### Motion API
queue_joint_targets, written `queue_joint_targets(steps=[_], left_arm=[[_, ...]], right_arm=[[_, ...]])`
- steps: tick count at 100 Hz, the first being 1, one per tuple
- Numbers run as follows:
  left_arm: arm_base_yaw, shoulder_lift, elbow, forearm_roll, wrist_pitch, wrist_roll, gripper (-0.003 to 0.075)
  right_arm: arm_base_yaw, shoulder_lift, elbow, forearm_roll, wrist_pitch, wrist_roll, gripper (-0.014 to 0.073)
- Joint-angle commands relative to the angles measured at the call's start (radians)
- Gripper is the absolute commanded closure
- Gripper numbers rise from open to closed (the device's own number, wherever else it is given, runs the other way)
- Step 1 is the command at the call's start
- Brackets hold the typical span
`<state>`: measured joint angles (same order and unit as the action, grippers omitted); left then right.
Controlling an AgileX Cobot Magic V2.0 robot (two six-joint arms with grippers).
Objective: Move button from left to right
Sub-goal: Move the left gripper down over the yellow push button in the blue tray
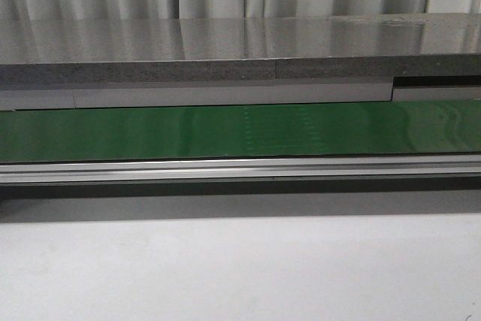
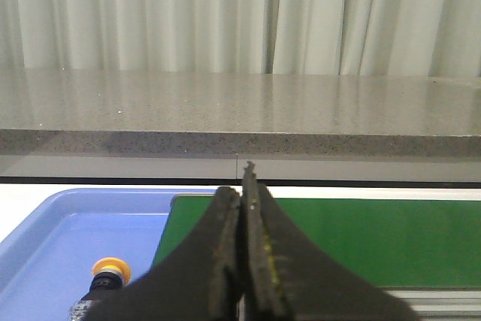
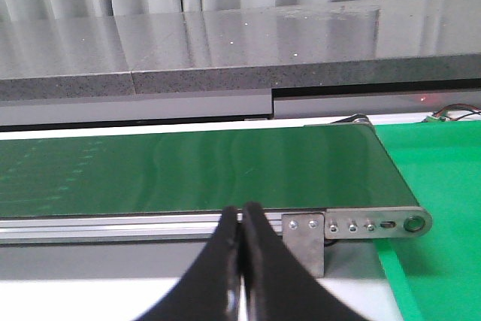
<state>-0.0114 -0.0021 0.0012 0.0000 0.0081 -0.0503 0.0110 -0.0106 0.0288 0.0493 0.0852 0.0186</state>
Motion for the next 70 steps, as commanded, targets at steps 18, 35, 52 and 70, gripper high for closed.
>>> queue_joint_targets(steps=[18, 35, 52, 70], left_arm=[[-0.008, -0.031, 0.046, -0.008, -0.082, -0.013, 0.0741], [-0.008, -0.031, 0.046, -0.008, -0.087, -0.013, 0.0741], [-0.008, -0.031, 0.043, 0.009, -0.102, -0.013, 0.0741], [-0.008, -0.022, -0.015, 0.009, -0.074, -0.013, 0.0741]], right_arm=[[0.000, -0.019, -0.018, -0.013, -0.074, -0.001, 0.0660], [0.000, -0.019, -0.018, -0.013, -0.074, -0.001, 0.0660], [0.000, -0.019, -0.018, -0.013, -0.074, -0.001, 0.0660], [0.000, -0.019, -0.018, -0.013, -0.074, -0.001, 0.0660]])
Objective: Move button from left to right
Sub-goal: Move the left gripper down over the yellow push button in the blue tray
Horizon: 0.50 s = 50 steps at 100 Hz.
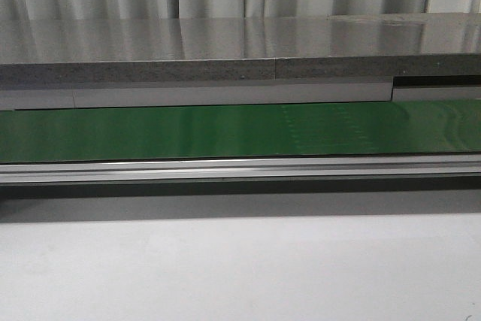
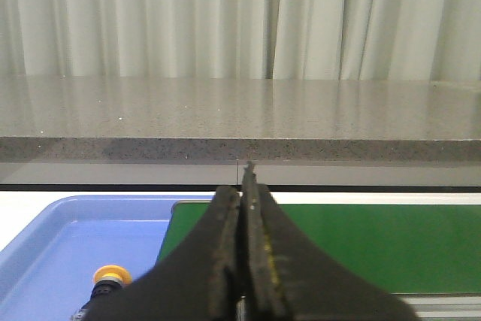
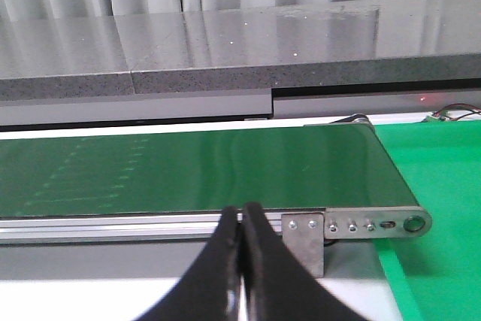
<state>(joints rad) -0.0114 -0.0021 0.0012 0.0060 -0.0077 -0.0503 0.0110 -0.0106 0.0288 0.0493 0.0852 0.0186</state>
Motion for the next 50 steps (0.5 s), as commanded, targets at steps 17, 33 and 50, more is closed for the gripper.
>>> queue_joint_targets(steps=[17, 33, 50], left_arm=[[-0.008, 0.060, -0.140, 0.003, 0.059, -0.013, 0.0741], [-0.008, 0.203, -0.331, 0.005, 0.249, -0.013, 0.0741], [-0.008, 0.403, -0.570, 0.009, 0.545, -0.013, 0.0741]], right_arm=[[0.000, -0.019, -0.018, -0.013, -0.074, -0.001, 0.0660], [0.000, -0.019, -0.018, -0.013, -0.074, -0.001, 0.0660], [0.000, -0.019, -0.018, -0.013, -0.074, -0.001, 0.0660]])
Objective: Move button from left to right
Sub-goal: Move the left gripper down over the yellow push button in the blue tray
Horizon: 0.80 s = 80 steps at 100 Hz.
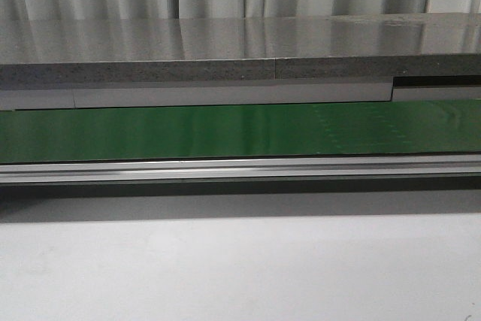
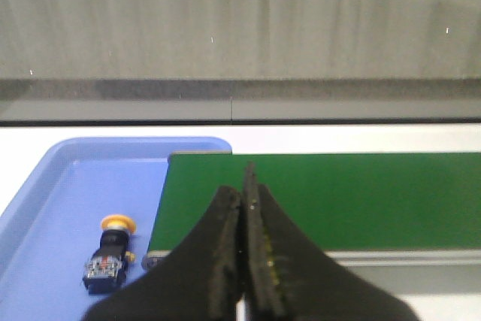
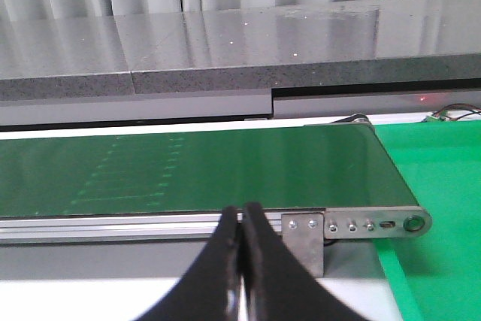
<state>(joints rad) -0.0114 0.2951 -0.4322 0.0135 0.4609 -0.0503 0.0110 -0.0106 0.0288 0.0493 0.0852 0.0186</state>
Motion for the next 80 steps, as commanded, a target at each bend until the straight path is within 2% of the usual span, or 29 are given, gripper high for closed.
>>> queue_joint_targets(steps=[1, 15, 26, 72, 80], left_arm=[[-0.008, 0.114, -0.155, 0.002, 0.099, -0.013, 0.0741], [-0.008, 0.267, -0.311, 0.036, 0.299, -0.013, 0.0741], [-0.008, 0.359, -0.373, 0.039, 0.388, -0.013, 0.0741], [-0.008, 0.527, -0.385, 0.016, 0.398, -0.013, 0.0740], [-0.008, 0.527, -0.385, 0.016, 0.398, -0.013, 0.0715]], right_arm=[[0.000, -0.019, -0.018, -0.013, -0.074, -0.001, 0.0660], [0.000, -0.019, -0.018, -0.013, -0.074, -0.001, 0.0660], [0.000, -0.019, -0.018, -0.013, -0.074, -0.001, 0.0660], [0.000, -0.019, -0.018, -0.013, -0.074, -0.001, 0.0660], [0.000, -0.019, -0.018, -0.013, -0.074, -0.001, 0.0660]])
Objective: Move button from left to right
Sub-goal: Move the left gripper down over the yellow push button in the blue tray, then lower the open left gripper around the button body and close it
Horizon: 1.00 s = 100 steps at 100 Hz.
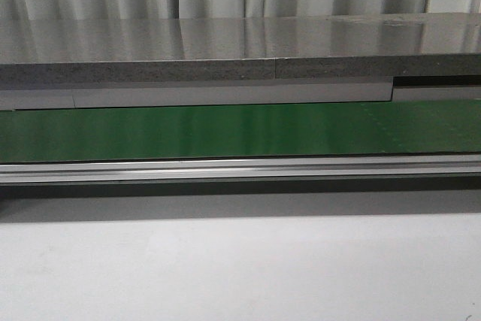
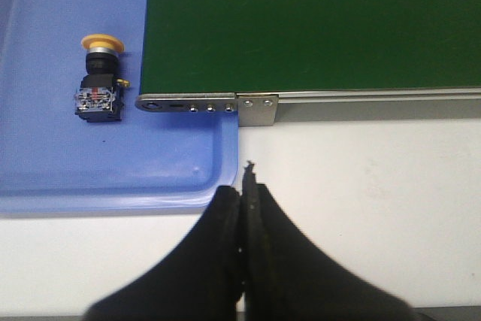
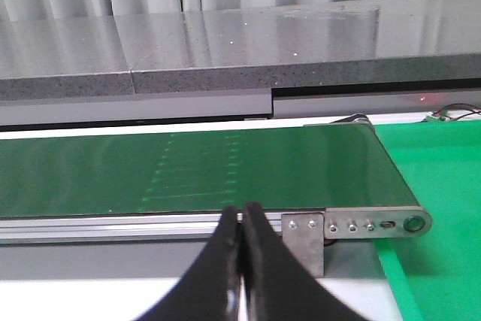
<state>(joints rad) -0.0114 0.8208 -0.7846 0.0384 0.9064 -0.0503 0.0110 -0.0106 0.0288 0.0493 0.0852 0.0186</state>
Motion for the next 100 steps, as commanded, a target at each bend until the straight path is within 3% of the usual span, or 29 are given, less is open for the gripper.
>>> queue_joint_targets(steps=[1, 13, 30, 37, 57, 73, 100], left_arm=[[-0.008, 0.002, -0.033, -0.009, -0.047, -0.013, 0.0710], [-0.008, 0.002, -0.033, -0.009, -0.047, -0.013, 0.0577], [-0.008, 0.002, -0.033, -0.009, -0.047, -0.013, 0.0237], [-0.008, 0.002, -0.033, -0.009, -0.059, -0.013, 0.0153], [-0.008, 0.002, -0.035, -0.021, -0.063, -0.013, 0.0132], [0.020, 0.026, -0.077, 0.055, -0.087, -0.040, 0.0132], [0.246, 0.218, -0.235, 0.068, -0.100, -0.038, 0.0132]], right_arm=[[0.000, -0.019, -0.018, -0.013, -0.074, -0.001, 0.0660], [0.000, -0.019, -0.018, -0.013, -0.074, -0.001, 0.0660], [0.000, -0.019, -0.018, -0.013, -0.074, -0.001, 0.0660], [0.000, -0.019, -0.018, -0.013, -0.074, -0.001, 0.0660], [0.000, -0.019, -0.018, -0.013, -0.074, -0.001, 0.0660], [0.000, -0.019, -0.018, -0.013, -0.074, -0.001, 0.0660], [0.000, -0.019, -0.018, -0.013, -0.074, -0.001, 0.0660]])
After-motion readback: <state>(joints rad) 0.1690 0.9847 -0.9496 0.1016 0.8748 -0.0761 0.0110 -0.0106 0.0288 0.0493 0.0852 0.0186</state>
